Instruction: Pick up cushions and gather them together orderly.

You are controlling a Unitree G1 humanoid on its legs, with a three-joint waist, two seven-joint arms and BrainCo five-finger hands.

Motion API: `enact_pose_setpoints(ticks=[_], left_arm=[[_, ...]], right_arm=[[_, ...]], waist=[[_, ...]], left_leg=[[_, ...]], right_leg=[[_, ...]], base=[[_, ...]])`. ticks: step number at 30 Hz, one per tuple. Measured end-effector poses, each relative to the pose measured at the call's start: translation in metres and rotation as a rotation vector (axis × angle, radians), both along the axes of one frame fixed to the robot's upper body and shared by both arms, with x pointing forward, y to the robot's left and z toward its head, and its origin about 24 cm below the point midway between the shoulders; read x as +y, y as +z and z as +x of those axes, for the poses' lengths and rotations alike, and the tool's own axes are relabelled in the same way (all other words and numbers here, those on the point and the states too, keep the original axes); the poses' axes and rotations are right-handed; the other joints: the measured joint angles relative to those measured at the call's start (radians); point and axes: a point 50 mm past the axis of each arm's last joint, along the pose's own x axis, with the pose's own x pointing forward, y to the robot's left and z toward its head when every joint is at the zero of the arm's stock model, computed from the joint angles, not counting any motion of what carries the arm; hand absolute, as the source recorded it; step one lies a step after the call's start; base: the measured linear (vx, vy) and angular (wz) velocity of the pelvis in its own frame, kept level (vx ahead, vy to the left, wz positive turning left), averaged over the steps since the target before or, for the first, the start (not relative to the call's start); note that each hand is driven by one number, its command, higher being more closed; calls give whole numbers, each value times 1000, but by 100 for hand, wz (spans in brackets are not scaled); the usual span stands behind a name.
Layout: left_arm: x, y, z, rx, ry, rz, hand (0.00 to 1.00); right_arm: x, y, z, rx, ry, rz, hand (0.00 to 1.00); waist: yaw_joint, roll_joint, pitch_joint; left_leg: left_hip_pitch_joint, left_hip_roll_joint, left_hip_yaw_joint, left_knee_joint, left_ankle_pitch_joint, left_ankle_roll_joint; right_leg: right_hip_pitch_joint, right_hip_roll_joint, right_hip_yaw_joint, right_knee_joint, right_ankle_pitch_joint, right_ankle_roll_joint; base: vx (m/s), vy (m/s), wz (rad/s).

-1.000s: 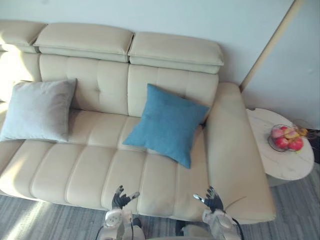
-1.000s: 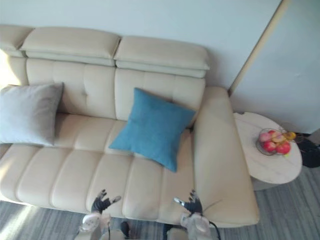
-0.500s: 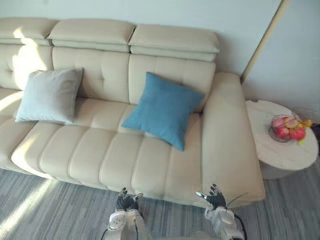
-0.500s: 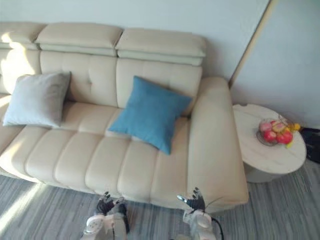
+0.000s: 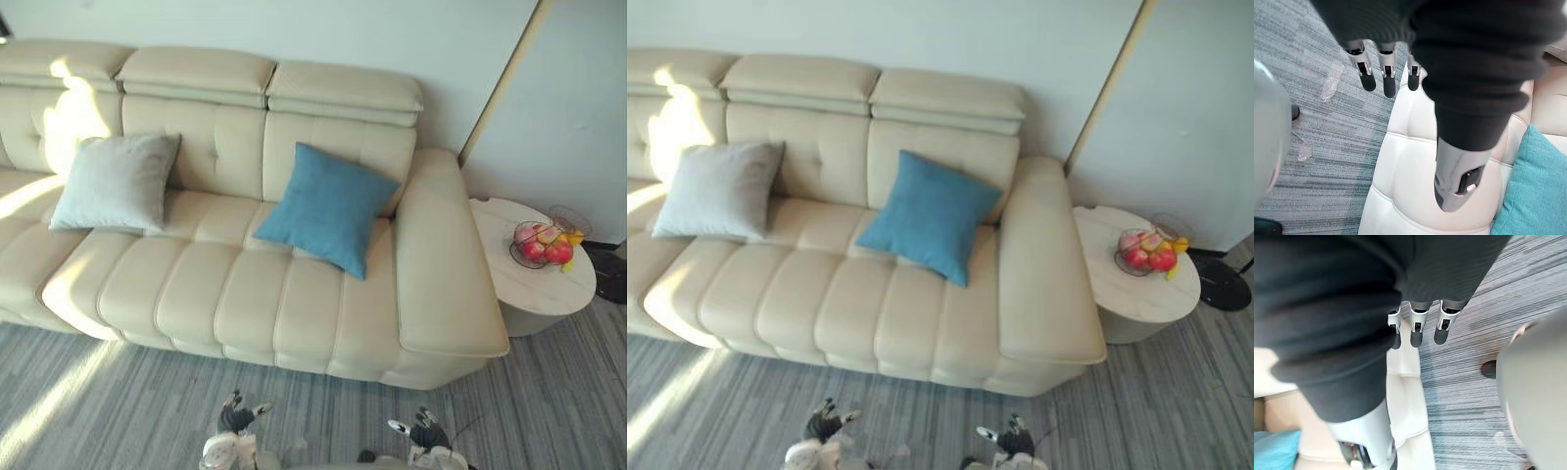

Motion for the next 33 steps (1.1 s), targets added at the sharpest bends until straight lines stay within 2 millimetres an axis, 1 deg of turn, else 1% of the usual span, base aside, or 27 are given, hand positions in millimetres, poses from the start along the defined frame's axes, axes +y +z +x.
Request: enact_pose_setpoints(ticks=[2, 3, 5, 6, 11, 15, 17, 23, 26, 28, 30, 31, 32, 33], left_arm=[[4, -1, -3, 18, -1, 7, 0], [6, -2, -8, 29, 4, 10, 0], [6, -3, -11, 38, 3, 9, 0], [6, -7, -15, 79, -18, 14, 0], [6, -7, -15, 80, -19, 15, 0], [6, -7, -14, 94, -48, 26, 0], [5, -7, -11, 99, -79, 34, 0], [2, -7, -7, 106, -156, 52, 0], [1, -7, -4, 106, -180, 47, 0], [-2, -7, -2, 101, -188, 40, 0], [-3, -6, 0, 99, -188, 37, 0], [-3, -6, 0, 101, -187, 37, 0], [-2, -6, 1, 99, -184, 38, 0], [-3, -5, 5, 90, -190, 40, 0]], right_arm=[[-1, 0, -1, 6, -1, -2, 0], [-1, -1, -2, 10, -1, -3, 0], [-4, -3, -7, 34, -1, -7, 0], [-14, -1, -6, 39, 11, -35, 0], [-14, -1, -7, 43, 10, -34, 0], [-13, -1, -6, 37, 6, -30, 0], [-16, -1, -8, 42, -26, -32, 0], [-21, 0, -8, 38, -64, -34, 0], [-22, 1, -7, 34, -69, -39, 0], [-23, 2, -5, 23, -74, -47, 0], [-23, 4, -1, 3, -73, -49, 0], [-21, 4, 2, -5, -72, -46, 0], [-20, 5, 4, -15, -71, -43, 0], [-17, 6, 7, -29, -70, -39, 0]], waist=[[-2, 0, 0], [-4, 2, -1], [-4, 2, -7], [-32, 21, 3], [-33, 16, 2], [-48, 10, -2], [-54, 15, 0], [-66, 25, 9], [-65, 24, 23], [-66, 27, 27], [-66, 29, 35], [-66, 25, 37], [-68, 20, 47], [-68, 15, 55]], left_leg=[[10, -16, -9, -11, 8, 7], [12, -19, -18, -14, 10, 8], [12, -20, -28, -16, 13, 8], [105, -25, -152, -117, 11, 6], [102, -26, -151, -118, 15, 7], [117, -28, -143, -208, 69, 5], [123, -25, -131, -247, 90, 3], [139, -17, -107, -277, 100, -3], [139, -10, -81, -271, 100, -4], [135, -6, -51, -272, 101, -6], [137, -4, 4, -273, 101, -6], [146, -3, 63, -272, 101, -6], [157, -2, 101, -271, 101, -6], [170, 8, 159, -265, 94, -14]], right_leg=[[15, -4, 0, -22, 7, -3], [24, -5, -2, -32, 10, -5], [32, -4, -8, -39, 14, -3], [87, 26, 8, -71, -1, -8], [97, 26, 6, -95, 13, -9], [75, 24, 4, -105, 24, -8], [74, 26, 6, -119, 33, -8], [76, 34, 24, -131, 36, -8], [62, 41, 44, -118, 33, -9], [19, 47, 82, -94, 31, -11], [-23, 54, 135, -62, 27, -13], [-60, 63, 193, -31, 26, -14], [-76, 69, 225, -12, 23, -14], [-109, 78, 235, 19, 23, -14]], base=[[7, 56, 14], [7, 24, 15], [-1, -9, 12], [-10, -5, 5], [-7, -1, 0], [-27, -9, 2], [-49, -25, -4], [-18, -8, -8], [4, -11, -17], [9, -12, -47], [-1, 7, -88], [-31, 13, -119], [-52, -8, -145], [-75, -27, -139]])
